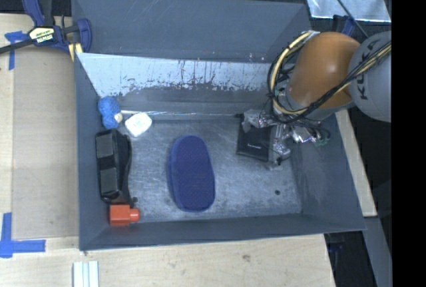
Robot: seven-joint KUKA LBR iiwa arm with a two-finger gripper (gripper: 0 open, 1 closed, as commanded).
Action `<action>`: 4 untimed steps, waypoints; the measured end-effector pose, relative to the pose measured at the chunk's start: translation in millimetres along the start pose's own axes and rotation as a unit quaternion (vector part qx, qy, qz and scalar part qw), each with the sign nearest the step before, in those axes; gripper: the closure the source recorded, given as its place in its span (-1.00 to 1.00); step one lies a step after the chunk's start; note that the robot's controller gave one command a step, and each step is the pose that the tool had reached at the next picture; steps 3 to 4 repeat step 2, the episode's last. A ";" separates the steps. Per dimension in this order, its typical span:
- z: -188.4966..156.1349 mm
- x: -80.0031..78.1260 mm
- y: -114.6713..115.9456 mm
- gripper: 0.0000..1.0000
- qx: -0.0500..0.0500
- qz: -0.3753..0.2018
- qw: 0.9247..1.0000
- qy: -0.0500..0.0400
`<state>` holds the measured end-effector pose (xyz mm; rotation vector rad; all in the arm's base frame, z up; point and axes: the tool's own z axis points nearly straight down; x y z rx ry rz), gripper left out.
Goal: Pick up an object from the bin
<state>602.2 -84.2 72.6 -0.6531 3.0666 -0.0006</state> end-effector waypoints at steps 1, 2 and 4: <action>-0.3 0.7 -0.8 1.00 0.000 0.001 1.000 0.000; -158.8 -12.9 -2.9 1.00 0.003 0.021 1.000 -0.003; -158.8 -12.9 -2.9 1.00 0.003 0.021 1.000 -0.003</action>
Offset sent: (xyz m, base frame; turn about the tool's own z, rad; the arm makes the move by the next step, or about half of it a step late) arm 0.0000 0.0000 0.0000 0.0000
